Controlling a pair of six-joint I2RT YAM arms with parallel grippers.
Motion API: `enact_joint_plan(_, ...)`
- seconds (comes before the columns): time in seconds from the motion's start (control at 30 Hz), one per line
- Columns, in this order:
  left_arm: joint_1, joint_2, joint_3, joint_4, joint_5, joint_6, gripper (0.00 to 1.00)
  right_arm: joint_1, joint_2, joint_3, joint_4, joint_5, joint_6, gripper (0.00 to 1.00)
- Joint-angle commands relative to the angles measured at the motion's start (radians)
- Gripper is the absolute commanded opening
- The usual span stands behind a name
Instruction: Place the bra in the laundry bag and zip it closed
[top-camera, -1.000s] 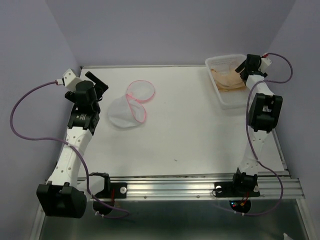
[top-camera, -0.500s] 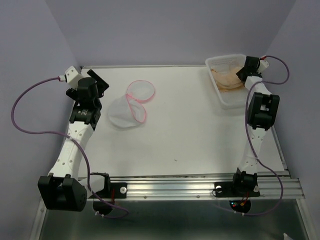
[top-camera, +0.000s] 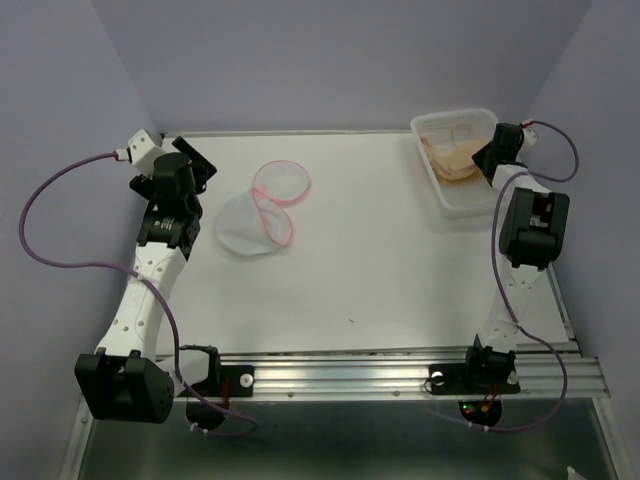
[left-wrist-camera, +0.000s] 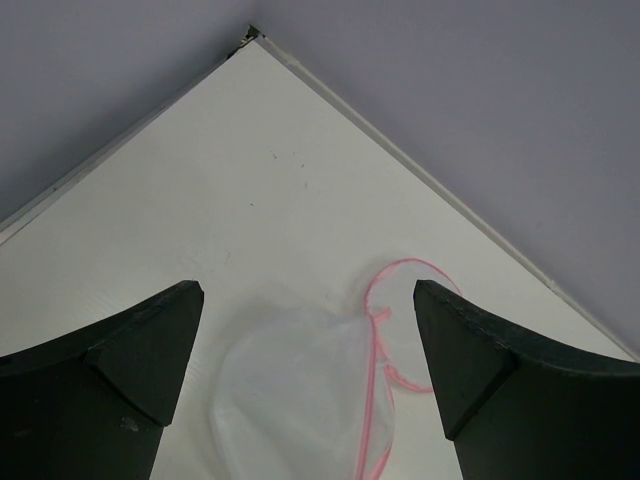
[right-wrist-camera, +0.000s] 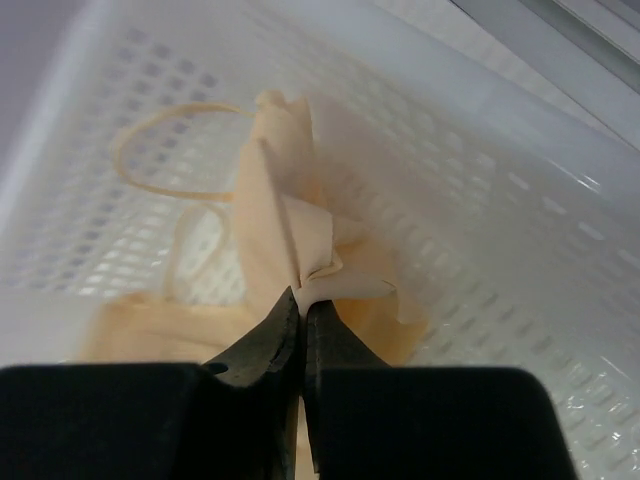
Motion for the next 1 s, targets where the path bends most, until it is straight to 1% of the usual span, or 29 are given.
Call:
enact_joint_plan(0.0, 0.002, -0.04, -0.006, 0.048, 0.042, -0.004, 0.99, 0.011, -0.219, -0.108, 0.211, -0.147, -0.008, 0.01)
enact_joint_plan(0.07, 0.002, -0.041, -0.014, 0.054, 0.062, -0.007, 0.99, 0.04, -0.322, -0.167, 0.273, -0.154, -0.024, 0.01)
enact_joint_plan(0.1, 0.001, -0.043, -0.018, 0.053, 0.079, -0.01, 0.99, 0.08, -0.356, -0.208, 0.287, -0.132, -0.069, 0.01)
enact_joint_plan(0.17, 0.001, -0.044, -0.021, 0.048, 0.091, -0.012, 0.99, 0.117, -0.447, -0.231, 0.299, -0.077, -0.12, 0.01)
enact_joint_plan(0.23, 0.001, -0.052, -0.035, 0.045, 0.099, -0.022, 0.99, 0.151, -0.501, -0.253, 0.304, -0.08, -0.185, 0.01)
enact_joint_plan(0.3, 0.002, -0.063, -0.053, 0.048, 0.105, -0.032, 0.99, 0.215, -0.573, -0.268, 0.302, -0.073, -0.244, 0.01)
enact_joint_plan(0.37, 0.002, -0.074, -0.066, 0.053, 0.11, -0.035, 0.99, 0.267, -0.615, -0.287, 0.287, -0.065, -0.283, 0.01)
enact_joint_plan(0.4, 0.001, -0.083, -0.07, 0.054, 0.113, -0.041, 0.99, 0.321, -0.63, -0.291, 0.279, -0.069, -0.298, 0.01)
enact_joint_plan(0.47, 0.001, -0.092, -0.08, 0.054, 0.114, -0.042, 0.99, 0.373, -0.669, -0.297, 0.258, -0.085, -0.326, 0.01)
enact_joint_plan(0.53, 0.002, -0.107, -0.087, 0.055, 0.113, -0.042, 0.99, 0.451, -0.695, -0.308, 0.245, -0.12, -0.344, 0.01)
enact_joint_plan(0.57, 0.001, -0.118, -0.092, 0.056, 0.113, -0.044, 0.99, 0.477, -0.701, -0.313, 0.244, -0.126, -0.343, 0.01)
enact_joint_plan(0.6, 0.002, -0.123, -0.1, 0.061, 0.11, -0.047, 0.99, 0.531, -0.706, -0.317, 0.241, -0.132, -0.34, 0.01)
enact_joint_plan(0.67, 0.002, -0.135, -0.104, 0.064, 0.108, -0.05, 0.99, 0.583, -0.715, -0.322, 0.23, -0.144, -0.314, 0.01)
enact_joint_plan(0.73, 0.001, -0.141, -0.11, 0.064, 0.111, -0.05, 0.99, 0.645, -0.718, -0.328, 0.219, -0.164, -0.251, 0.01)
enact_joint_plan(0.77, 0.001, -0.147, -0.112, 0.064, 0.11, -0.05, 0.99, 0.662, -0.723, -0.334, 0.222, -0.183, -0.223, 0.01)
enact_joint_plan(0.83, 0.001, -0.155, -0.123, 0.064, 0.102, -0.055, 0.99, 0.711, -0.727, -0.354, 0.236, -0.267, -0.165, 0.01)
enact_joint_plan(0.9, 0.001, -0.161, -0.13, 0.068, 0.097, -0.058, 0.99, 0.741, -0.732, -0.373, 0.253, -0.295, -0.13, 0.01)
enact_joint_plan(0.97, 0.001, -0.164, -0.146, 0.071, 0.1, -0.065, 0.99, 0.763, -0.73, -0.4, 0.261, -0.322, -0.058, 0.01)
